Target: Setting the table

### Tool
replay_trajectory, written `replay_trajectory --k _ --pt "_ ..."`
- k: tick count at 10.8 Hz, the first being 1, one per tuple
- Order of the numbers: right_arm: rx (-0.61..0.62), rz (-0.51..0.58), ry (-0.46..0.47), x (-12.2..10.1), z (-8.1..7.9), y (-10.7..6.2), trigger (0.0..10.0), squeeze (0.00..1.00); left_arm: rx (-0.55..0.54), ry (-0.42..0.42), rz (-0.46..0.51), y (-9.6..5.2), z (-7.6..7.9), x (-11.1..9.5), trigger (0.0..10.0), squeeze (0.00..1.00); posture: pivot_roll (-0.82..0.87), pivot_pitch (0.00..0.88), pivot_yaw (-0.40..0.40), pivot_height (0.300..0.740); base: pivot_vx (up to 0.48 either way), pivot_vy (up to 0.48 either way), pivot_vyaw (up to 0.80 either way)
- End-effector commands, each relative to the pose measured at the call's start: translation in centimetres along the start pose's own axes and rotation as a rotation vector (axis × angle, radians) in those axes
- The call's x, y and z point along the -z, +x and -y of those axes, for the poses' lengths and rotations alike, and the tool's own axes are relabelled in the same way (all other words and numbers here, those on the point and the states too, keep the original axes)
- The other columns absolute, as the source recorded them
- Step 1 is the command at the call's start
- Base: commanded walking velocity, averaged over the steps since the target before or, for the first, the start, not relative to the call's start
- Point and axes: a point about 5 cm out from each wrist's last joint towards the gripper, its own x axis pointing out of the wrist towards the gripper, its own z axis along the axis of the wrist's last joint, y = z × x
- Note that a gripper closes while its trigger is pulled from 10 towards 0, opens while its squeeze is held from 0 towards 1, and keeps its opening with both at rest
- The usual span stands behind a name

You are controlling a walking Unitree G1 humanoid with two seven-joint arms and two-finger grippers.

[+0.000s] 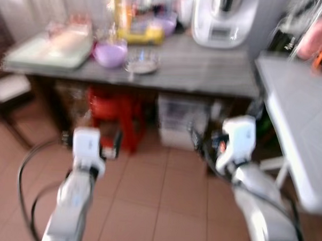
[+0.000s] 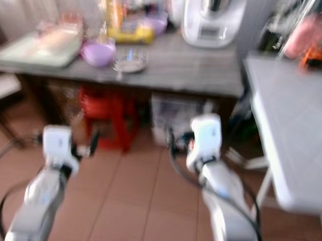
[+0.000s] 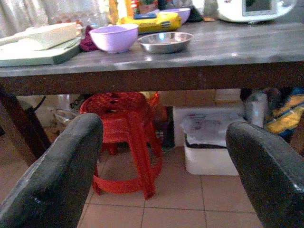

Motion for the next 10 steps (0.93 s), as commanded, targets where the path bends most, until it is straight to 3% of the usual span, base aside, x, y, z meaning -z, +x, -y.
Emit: replay_trajectory --k 1,4,6,10 --pt "0.064 0.013 -0.001 0.0 0.7 -0.2 10.0 0.00 -0.059 0.024 0.026 0.1 -1.0 -0.3 10.0 0.00 -0.03 0.058 0.041 0.740 0.000 0.000 0.00" --pt "0.245 -0.023 0.043 2.0 2.6 -1.8 10.0 0.00 -0.183 0.032 0.041 0.0 -2.2 0.3 10.0 0.00 -0.03 0.028 0.037 0.740 0.000 0.000 0.00" --pt "0.344 -0.051 0.049 3.3 3.9 -3.5 10.0 0.00 -0.160 0.046 0.004 -0.8 -1.6 2.0 10.0 0.00 -0.05 0.009 0.063 0.740 0.000 0.000 0.00" --pt "0.405 -0.042 0.012 3.3 4.7 -4.2 10.0 0.00 -0.071 0.062 0.018 0.2 -0.6 2.1 10.0 0.00 -0.11 0.014 0.073 0.740 0.000 0.000 0.00"
